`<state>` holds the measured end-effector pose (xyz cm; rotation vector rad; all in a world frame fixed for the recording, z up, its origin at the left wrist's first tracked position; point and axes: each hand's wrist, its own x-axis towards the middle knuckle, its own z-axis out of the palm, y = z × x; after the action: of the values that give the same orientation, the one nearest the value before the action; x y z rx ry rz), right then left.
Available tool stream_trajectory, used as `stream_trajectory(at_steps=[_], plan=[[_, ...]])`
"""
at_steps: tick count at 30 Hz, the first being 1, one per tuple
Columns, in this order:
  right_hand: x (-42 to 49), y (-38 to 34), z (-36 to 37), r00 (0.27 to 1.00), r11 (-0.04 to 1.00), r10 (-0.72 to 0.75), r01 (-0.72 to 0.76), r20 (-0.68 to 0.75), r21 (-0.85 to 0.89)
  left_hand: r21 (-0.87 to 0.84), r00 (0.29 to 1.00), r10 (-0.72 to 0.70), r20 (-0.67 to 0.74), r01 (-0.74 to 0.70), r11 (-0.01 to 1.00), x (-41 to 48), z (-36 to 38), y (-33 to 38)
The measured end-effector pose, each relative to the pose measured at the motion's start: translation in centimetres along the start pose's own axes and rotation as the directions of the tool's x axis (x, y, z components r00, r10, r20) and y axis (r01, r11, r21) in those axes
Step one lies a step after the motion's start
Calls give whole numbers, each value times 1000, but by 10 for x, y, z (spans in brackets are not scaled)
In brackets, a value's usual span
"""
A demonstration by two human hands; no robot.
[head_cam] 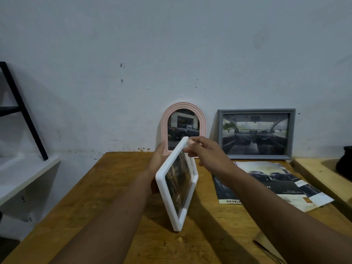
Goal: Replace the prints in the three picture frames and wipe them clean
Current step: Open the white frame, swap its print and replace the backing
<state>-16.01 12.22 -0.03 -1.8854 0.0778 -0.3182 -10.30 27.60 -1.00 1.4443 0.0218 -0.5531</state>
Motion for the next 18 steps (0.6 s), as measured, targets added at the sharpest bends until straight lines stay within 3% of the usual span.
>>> stream_trajectory(at_steps=[5, 8, 13, 18], plan=[[-3, 32, 13, 998, 994, 67, -67, -9, -87, 218, 997, -41, 64, 26, 976, -8, -45, 6], [-9, 57, 20, 984, 963, 179, -180, -27, -200, 387, 999, -24, -43, 39, 921, -4, -63, -8], [-19, 90, 26, 976, 933, 204, -218, -76, -285, 422, 980, 66, -188, 20, 906, 9, -64, -56], [-20, 99, 21, 979, 923, 144, -184, -142, -337, 799, 909, 389, -149, -121, 588, 24, -50, -94]])
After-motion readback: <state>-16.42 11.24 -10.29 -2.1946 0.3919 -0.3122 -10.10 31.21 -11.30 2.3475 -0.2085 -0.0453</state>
